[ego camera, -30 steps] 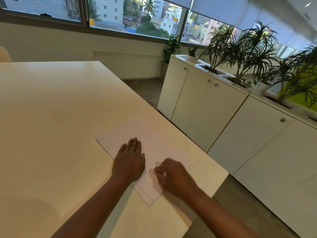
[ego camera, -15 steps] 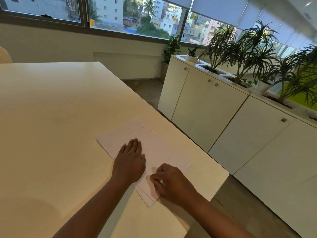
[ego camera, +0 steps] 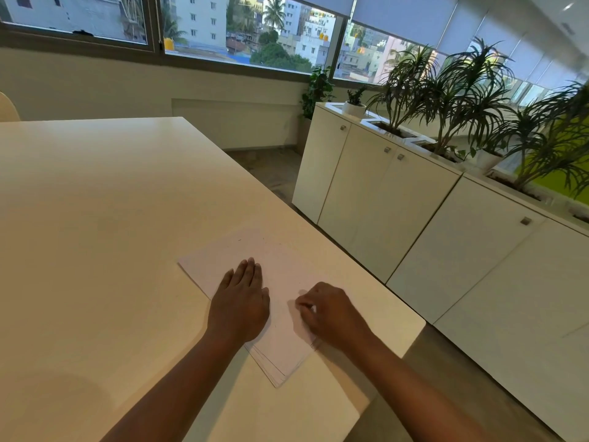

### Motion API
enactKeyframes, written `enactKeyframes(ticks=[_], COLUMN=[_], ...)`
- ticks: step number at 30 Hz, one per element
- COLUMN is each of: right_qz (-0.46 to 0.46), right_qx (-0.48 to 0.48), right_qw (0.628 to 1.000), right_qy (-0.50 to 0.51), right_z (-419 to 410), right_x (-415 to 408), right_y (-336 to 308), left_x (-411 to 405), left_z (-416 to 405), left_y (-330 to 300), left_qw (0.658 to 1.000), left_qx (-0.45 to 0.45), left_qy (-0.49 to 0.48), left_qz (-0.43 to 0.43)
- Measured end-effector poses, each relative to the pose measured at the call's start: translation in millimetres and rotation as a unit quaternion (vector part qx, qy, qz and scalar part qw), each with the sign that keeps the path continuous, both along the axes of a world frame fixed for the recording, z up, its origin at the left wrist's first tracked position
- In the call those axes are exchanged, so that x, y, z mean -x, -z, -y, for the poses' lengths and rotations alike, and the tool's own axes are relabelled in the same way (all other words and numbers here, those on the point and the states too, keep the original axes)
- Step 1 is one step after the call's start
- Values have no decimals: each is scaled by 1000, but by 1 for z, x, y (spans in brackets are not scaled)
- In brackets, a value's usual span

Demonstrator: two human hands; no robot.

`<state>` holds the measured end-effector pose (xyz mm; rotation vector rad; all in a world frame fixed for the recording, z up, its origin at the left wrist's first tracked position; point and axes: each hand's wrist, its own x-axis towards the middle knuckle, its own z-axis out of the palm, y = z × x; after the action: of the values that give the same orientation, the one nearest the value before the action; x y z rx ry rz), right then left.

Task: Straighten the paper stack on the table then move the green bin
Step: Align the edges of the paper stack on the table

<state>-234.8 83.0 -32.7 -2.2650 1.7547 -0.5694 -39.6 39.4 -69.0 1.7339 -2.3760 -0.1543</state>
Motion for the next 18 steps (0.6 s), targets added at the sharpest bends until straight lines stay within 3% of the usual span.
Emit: enactKeyframes(ticks=[5, 11, 16, 18], right_qz=[-35, 2, -8, -23], right_qx=[5, -23, -2, 5], right_qw=[995, 1000, 994, 995], right_qy=[98, 4, 105, 95], right_z=[23, 1, 19, 20], right_x=[32, 2, 32, 26], right_y=[-17, -7, -17, -16], left_x=[0, 0, 0, 1], left_z=[-1, 0, -1, -1], left_y=[-2, -2, -3, -3], left_qw=[1000, 1000, 1000, 1000], left_qx=[5, 0, -8, -10], left_qy=[0, -4, -5, -5], left_qz=[-1, 5, 8, 8])
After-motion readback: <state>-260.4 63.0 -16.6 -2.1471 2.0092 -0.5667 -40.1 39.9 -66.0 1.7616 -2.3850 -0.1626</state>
